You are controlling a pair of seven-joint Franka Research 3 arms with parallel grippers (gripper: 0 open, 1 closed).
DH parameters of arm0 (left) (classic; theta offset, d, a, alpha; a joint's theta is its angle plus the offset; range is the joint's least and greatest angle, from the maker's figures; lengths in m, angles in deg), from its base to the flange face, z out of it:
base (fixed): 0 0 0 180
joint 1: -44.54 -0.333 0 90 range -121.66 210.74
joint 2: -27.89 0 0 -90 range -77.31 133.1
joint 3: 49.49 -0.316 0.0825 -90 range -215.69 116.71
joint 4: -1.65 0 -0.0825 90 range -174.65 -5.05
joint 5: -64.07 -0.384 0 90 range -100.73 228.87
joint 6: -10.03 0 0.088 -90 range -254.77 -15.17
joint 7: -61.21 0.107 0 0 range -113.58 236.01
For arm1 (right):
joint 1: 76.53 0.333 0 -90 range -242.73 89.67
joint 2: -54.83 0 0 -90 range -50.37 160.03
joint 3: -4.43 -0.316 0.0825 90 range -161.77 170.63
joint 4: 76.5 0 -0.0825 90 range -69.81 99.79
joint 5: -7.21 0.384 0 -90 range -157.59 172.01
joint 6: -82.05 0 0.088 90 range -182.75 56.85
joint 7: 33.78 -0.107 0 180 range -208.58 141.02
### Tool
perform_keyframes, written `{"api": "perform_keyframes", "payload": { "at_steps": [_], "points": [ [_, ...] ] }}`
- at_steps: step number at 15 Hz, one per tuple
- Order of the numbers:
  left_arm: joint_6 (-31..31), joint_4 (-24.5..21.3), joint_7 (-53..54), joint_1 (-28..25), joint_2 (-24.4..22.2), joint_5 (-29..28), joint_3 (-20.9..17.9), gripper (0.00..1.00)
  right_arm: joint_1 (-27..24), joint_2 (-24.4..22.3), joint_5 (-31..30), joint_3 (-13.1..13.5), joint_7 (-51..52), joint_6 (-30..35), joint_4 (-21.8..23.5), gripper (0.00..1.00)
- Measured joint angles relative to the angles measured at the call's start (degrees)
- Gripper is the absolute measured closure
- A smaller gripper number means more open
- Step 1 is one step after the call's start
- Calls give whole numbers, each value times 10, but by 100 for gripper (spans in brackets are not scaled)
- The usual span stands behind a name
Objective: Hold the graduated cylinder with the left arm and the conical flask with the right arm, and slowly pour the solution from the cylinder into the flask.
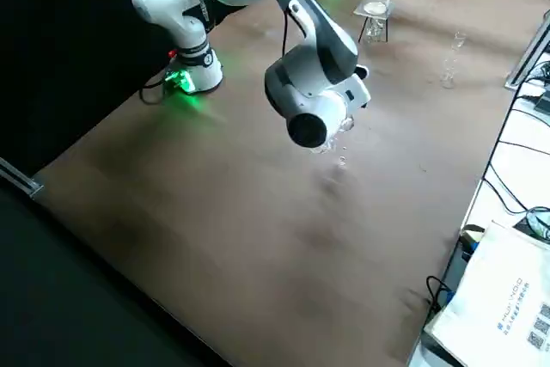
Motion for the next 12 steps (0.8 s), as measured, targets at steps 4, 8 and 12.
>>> {"api": "perform_keyframes", "payload": {
  "at_steps": [4, 8, 12],
  "points": [
    [4, 0, -10, 5, 0, -21, 0, 66, 18, -2, 0, 0, -14, -6, -3, 60],
    [5, 0, -12, 11, 0, -30, 0, 66, 36, -11, 0, 0, -30, -14, -6, 60],
    [19, 0, -19, 15, 0, -48, 0, 66, 49, -18, 0, -1, -49, -16, -6, 60]
  ]
}}
